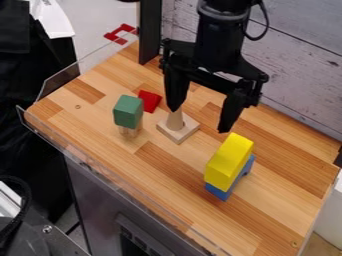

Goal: Move the figure to the right side of the table

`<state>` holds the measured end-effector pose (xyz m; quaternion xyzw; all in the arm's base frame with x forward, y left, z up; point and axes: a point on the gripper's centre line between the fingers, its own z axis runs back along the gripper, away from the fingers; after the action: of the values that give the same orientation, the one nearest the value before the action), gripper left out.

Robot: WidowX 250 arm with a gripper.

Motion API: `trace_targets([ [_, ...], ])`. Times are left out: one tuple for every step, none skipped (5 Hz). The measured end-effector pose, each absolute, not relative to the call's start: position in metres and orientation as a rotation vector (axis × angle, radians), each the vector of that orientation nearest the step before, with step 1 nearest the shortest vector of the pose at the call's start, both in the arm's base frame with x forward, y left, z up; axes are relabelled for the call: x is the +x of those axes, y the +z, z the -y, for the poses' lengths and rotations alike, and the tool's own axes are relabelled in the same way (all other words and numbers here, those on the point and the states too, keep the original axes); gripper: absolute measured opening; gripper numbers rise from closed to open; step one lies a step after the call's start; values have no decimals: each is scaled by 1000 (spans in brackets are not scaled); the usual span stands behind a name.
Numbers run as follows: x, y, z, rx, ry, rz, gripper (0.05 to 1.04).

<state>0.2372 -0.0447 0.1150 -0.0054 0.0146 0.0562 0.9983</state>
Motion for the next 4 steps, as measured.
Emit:
trace_targets([
  [235,109,44,-5,113,-55,1000],
  [239,109,30,-16,126,-40,999],
  [247,110,8,-42,203,-12,999],
  [257,109,2,-46,203,-14,999],
])
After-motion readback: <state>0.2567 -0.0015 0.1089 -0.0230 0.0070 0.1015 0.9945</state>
